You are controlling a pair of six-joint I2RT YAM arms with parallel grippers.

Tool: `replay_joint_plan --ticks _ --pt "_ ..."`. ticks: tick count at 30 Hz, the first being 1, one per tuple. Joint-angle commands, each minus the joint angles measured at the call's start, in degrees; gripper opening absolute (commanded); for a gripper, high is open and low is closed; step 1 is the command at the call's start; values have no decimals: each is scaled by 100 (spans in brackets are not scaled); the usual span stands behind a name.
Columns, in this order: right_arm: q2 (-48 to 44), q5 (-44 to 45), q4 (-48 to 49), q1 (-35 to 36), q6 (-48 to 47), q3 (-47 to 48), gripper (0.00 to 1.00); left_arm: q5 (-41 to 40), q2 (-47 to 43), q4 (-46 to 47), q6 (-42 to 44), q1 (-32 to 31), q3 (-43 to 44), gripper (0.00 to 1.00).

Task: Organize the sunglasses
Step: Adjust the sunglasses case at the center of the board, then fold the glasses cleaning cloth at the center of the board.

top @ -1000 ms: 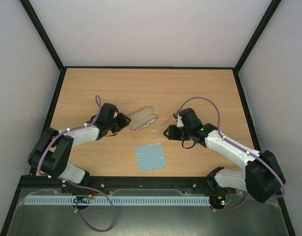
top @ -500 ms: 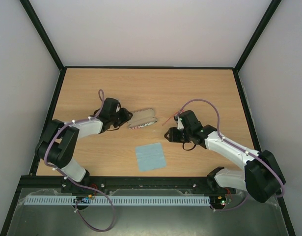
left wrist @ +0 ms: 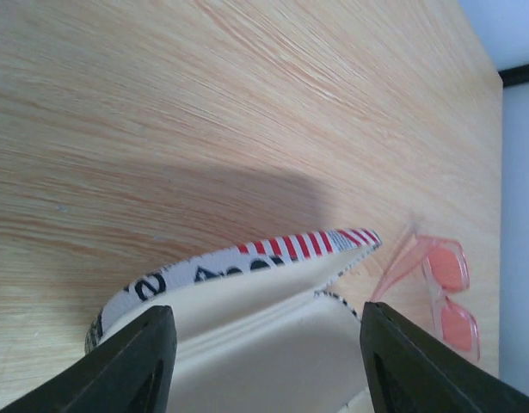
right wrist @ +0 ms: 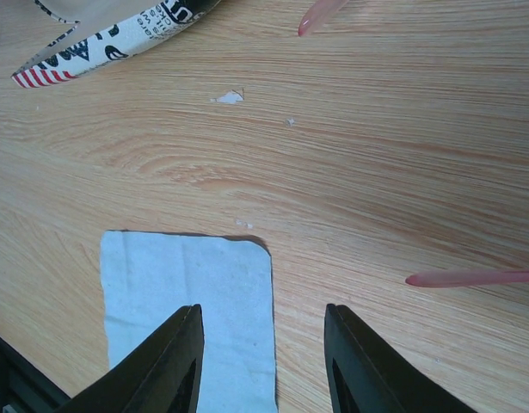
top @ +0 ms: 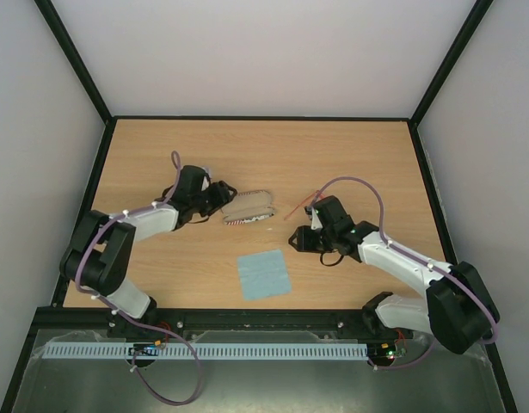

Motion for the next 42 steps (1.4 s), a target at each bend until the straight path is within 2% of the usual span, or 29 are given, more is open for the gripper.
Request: replay_joint_plan --ticks 1,4,7,8,12,15,18,20,24,26,27,30,38,42 --pt "125 -48 51 -5 2 -54 40 177 -757 -127 -63 13 -182 66" --pt "259 -78 139 -5 -32 -69 36 95 -1435 -655 8 -59 -257 75" --pt "423 -124 197 2 -97 -28 33 -1 -2078 -1301 110 -152 -317 96" --pt "470 -119 198 4 -127 -2 32 10 -2264 -1480 141 -180 -368 99" --pt "626 -78 164 64 -280 133 32 225 -2863 -1995 231 -257 -693 99" --pt "715 4 118 160 -400 249 36 379 -3343 -2183 200 -374 -1045 99" --pt "926 134 25 299 -547 398 37 192 -3696 -2402 111 -702 -1333 99" --pt "1094 214 -4 366 -631 499 36 26 -3753 -2528 73 -908 -1503 94" --pt "1363 371 -10 445 -739 649 29 -303 -3677 -2564 -83 -1227 -1798 68" --pt "1499 414 12 480 -773 716 28 -386 -3580 -2382 -190 -1354 -1932 48" --pt "1575 433 13 498 -790 753 27 -403 -3472 -2306 -242 -1405 -1975 41" --pt "1759 519 14 591 -826 845 25 -536 -3078 -2127 -284 -1580 -2018 30" --pt "2082 646 115 812 -798 856 22 -608 -2642 -1714 -335 -1762 -2058 29" --pt "2191 691 172 910 -776 817 22 -591 -2403 -1545 -349 -1832 -2094 42"
